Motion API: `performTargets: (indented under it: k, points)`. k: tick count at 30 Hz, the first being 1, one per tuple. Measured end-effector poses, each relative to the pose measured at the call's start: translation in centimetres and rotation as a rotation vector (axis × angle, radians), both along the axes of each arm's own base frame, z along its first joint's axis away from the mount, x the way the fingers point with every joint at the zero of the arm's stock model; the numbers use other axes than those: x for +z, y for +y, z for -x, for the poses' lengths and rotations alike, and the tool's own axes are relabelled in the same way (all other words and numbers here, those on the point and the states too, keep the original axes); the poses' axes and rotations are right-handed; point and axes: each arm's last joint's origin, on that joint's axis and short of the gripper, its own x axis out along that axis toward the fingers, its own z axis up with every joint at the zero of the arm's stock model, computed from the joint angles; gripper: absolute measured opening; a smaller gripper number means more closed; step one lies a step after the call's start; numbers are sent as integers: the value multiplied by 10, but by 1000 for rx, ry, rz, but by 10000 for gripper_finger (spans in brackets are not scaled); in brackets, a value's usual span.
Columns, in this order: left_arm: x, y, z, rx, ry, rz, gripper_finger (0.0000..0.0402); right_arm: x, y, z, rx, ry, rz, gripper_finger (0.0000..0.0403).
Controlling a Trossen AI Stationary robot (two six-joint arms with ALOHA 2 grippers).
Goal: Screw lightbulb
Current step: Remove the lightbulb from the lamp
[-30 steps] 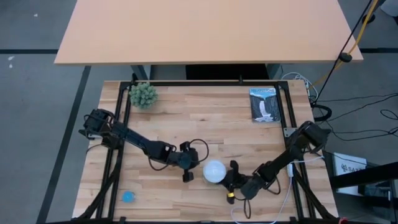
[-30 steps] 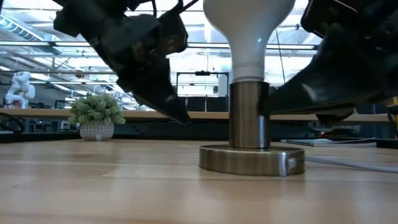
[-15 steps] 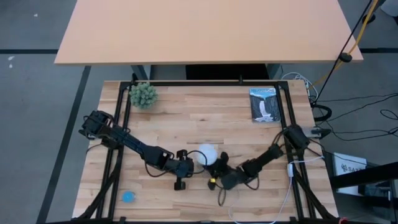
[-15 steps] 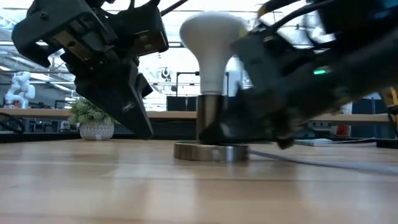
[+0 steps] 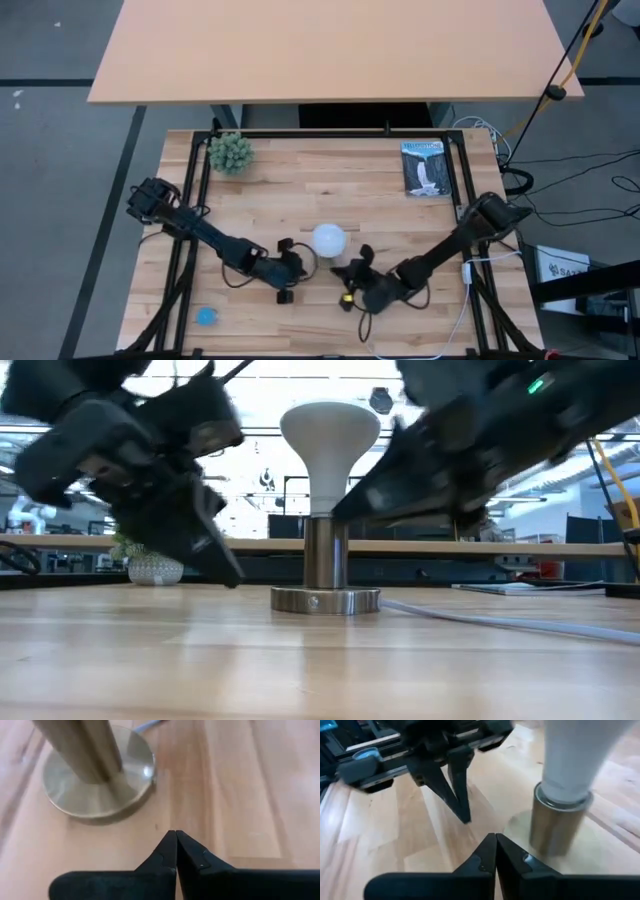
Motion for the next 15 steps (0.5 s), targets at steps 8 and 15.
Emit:
performTargets:
  k: [8, 15]
  points:
    - [8, 21, 44, 55, -463, 232, 0, 22, 26, 38, -16, 25, 11, 0]
    - [-9, 26, 33, 59, -438, 163, 0, 8, 36, 49, -79, 13, -29, 0]
